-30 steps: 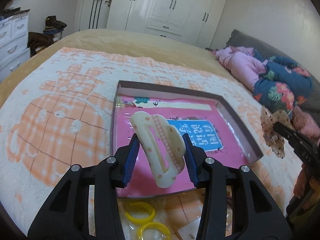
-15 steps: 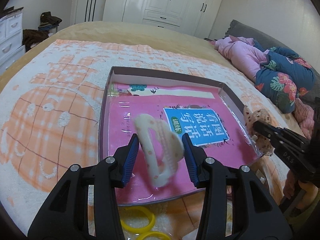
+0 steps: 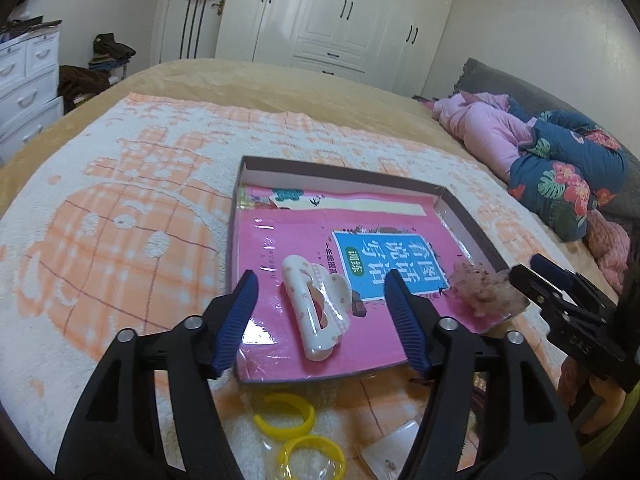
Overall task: Organize jewelry
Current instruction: 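Place the white claw clip in the tray with the left gripper while the right drops the bow there, then move both grippers back toward the loose items beside the tray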
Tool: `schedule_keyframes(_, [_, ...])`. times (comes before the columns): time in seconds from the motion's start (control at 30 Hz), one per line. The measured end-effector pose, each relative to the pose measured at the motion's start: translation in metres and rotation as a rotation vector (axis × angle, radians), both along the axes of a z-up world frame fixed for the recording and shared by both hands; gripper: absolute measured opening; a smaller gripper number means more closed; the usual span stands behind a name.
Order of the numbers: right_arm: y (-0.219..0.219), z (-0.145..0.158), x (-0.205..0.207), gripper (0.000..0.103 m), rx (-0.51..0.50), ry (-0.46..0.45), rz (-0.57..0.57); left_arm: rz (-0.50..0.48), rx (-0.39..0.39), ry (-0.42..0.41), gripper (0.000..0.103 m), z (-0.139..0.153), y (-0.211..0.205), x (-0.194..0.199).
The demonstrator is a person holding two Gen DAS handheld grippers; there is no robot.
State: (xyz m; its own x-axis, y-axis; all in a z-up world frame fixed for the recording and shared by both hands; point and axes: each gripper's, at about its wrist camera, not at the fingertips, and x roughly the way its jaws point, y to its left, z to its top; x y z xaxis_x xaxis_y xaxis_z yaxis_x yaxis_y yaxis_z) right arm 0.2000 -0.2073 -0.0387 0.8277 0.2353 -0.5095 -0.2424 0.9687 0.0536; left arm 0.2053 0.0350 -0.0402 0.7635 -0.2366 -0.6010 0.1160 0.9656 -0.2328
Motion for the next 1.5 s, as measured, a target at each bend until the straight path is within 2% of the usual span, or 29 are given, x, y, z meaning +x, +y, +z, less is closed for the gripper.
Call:
schedule_keyframes(0.17, [-0.015,0.012,-0.019,0.084,0.032,-0.054,-0.033,0.021,-0.008,-0.043,0.072,0.013,0.004,-0.015])
schedule_keyframes(0.3, [-0.024,0.02,-0.032,0.087,0.035,-0.086,-0.052,0.039,-0.045,-0.074,0.081,0.023,0.009,-0.029])
schedule_keyframes(0.5, [-0.035,0.032,-0.05,0.089,0.052,-0.116,-0.062,0.065,-0.043,-0.132,0.091,0.042,0.013,-0.045])
schedule_keyframes(0.93, [-0.045,0.06,-0.091,0.093,0.023,-0.246,-0.06,0.099,-0.06,-0.248,0.092,0.071,0.02,-0.083])
schedule_keyframes(1.17, [-0.046,0.062,-0.107,0.093,0.009,-0.252,-0.02,0.093,-0.05,-0.262,0.092,0.073,0.02,-0.101])
schedule_keyframes(1.5, [-0.038,0.052,-0.127,0.093,-0.012,-0.216,0.041,0.054,-0.009,-0.232,0.092,0.06,0.005,-0.118])
